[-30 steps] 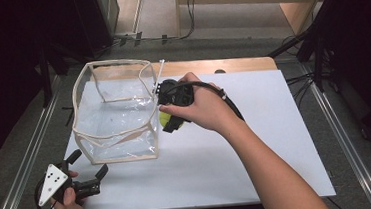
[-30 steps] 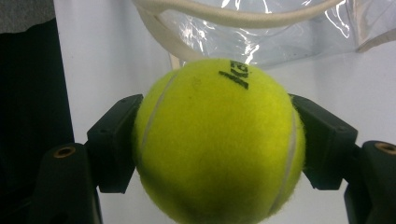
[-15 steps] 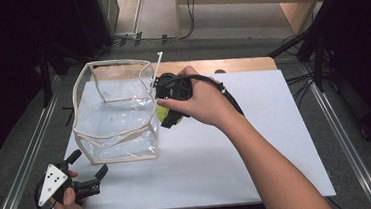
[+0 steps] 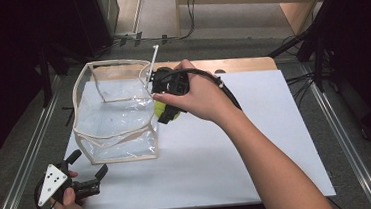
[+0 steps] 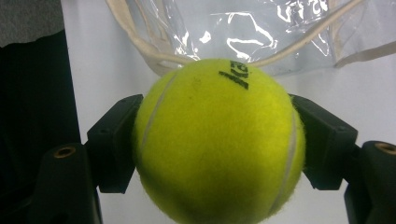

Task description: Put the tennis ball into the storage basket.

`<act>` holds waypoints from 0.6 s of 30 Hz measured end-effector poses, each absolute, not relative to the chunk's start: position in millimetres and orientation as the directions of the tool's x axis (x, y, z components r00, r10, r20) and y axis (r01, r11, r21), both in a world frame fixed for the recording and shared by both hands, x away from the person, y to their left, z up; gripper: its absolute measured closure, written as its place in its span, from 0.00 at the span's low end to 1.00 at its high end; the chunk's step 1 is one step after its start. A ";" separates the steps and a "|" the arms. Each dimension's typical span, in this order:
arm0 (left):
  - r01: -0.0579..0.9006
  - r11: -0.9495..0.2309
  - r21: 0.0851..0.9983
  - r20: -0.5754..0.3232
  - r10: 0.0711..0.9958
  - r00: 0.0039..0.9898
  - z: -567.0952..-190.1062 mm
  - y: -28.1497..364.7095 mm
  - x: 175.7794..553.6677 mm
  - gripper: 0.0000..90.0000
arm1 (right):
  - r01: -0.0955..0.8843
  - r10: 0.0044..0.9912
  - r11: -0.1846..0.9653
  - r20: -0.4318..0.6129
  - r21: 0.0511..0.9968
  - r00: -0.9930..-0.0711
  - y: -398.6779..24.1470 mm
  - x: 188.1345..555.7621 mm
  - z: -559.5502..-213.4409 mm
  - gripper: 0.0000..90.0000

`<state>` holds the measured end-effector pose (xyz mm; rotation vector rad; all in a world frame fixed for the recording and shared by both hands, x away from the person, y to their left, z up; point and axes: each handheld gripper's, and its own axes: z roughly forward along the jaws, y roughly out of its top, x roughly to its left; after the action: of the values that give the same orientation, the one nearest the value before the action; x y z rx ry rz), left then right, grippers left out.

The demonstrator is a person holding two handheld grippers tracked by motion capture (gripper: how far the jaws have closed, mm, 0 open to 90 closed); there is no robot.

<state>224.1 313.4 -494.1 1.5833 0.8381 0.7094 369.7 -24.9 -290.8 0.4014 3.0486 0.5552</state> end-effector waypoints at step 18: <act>0.137 -0.093 0.986 0.000 0.827 0.563 -494.0 313.3 224.0 0.00 | 0.230 0.239 0.908 0.018 0.351 -0.971 -10.5 373.7 -276.9 0.26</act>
<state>224.0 313.3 -494.0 1.5830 0.8377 0.7083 373.7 -10.5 -276.9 0.3742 3.0435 0.5557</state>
